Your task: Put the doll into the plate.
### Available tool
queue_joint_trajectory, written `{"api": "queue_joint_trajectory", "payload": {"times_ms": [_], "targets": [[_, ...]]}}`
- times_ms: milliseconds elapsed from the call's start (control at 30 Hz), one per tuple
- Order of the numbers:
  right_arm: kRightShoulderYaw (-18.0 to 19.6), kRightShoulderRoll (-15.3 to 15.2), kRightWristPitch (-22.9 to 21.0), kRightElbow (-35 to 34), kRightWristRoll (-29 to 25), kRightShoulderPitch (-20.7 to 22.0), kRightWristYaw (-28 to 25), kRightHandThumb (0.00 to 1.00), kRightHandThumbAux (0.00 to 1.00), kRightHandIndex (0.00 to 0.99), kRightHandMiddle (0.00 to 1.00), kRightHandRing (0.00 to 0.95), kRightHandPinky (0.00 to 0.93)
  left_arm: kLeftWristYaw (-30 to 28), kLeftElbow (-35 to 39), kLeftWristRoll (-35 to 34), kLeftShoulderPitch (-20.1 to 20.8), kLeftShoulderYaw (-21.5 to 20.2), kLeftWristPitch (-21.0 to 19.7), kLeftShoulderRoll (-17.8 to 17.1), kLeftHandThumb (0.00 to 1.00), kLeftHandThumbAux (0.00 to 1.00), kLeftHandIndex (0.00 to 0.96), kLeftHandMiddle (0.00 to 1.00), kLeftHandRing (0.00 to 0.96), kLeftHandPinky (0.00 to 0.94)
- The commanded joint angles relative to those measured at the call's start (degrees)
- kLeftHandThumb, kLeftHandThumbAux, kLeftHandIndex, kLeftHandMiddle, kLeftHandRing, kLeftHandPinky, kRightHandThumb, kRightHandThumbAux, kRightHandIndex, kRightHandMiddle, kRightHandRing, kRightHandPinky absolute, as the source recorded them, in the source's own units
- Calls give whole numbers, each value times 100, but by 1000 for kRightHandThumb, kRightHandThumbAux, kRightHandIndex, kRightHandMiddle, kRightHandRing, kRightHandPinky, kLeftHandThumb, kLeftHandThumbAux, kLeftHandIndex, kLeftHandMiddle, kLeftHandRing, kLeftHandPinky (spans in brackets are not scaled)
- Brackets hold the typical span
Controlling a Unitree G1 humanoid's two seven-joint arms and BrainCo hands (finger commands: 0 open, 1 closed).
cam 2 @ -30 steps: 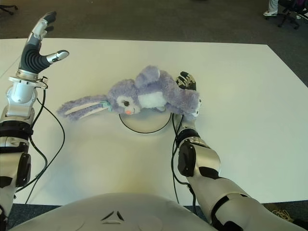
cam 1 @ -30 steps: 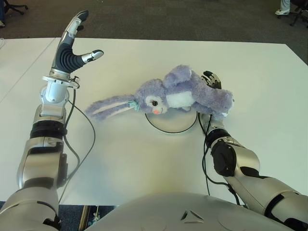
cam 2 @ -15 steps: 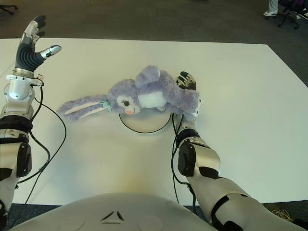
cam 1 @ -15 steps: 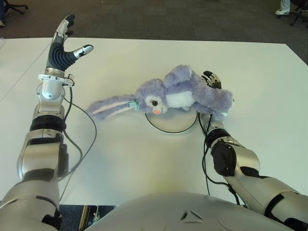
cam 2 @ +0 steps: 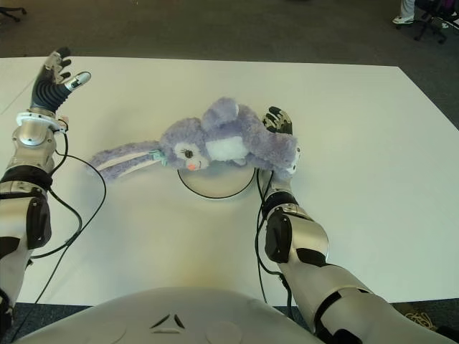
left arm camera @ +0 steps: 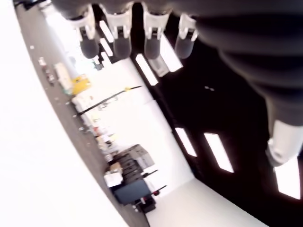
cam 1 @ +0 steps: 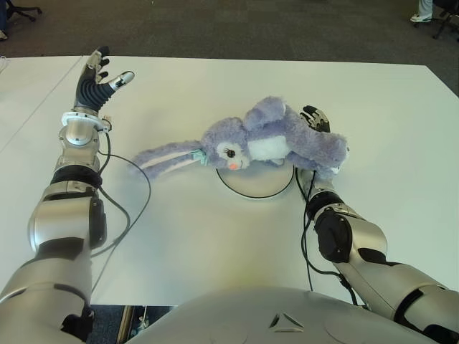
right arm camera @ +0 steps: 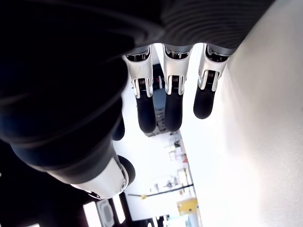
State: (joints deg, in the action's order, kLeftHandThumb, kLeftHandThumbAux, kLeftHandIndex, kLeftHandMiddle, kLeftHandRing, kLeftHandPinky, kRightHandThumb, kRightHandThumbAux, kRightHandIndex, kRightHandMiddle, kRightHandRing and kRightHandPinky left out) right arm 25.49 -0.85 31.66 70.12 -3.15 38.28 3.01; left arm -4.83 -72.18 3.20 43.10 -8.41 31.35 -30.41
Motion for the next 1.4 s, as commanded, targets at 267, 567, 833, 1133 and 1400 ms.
{"api": "queue_joint_trajectory", "payload": {"times_ms": [267, 567, 833, 1133, 1400], "targets": [[104, 383, -826, 807, -113, -1290, 31, 532, 852, 271, 227, 203, 188, -326, -529, -304, -129, -382, -1094, 887, 0, 523, 0, 19, 4, 0], [136, 372, -809, 806, -149, -1311, -71, 520, 853, 271, 227, 207, 201, -539, -560, -331, -316, -540, -1391, 1043, 0, 520, 0, 13, 0, 0], [131, 373, -831, 809, -131, -1304, -10, 512, 855, 267, 224, 204, 192, -503, -635, -429, -451, -734, -1819, 1490, 0, 531, 0, 19, 0, 0], [173, 368, -806, 804, -170, -1324, -57, 530, 855, 279, 231, 205, 193, -603, -627, -613, -780, -982, -1793, 1960, 0, 532, 0, 24, 0, 0], [198, 363, -769, 799, -191, -1344, -87, 540, 846, 282, 236, 213, 214, -611, -598, -679, -1042, -1062, -1568, 2286, 0, 537, 0, 23, 0, 0]]}}
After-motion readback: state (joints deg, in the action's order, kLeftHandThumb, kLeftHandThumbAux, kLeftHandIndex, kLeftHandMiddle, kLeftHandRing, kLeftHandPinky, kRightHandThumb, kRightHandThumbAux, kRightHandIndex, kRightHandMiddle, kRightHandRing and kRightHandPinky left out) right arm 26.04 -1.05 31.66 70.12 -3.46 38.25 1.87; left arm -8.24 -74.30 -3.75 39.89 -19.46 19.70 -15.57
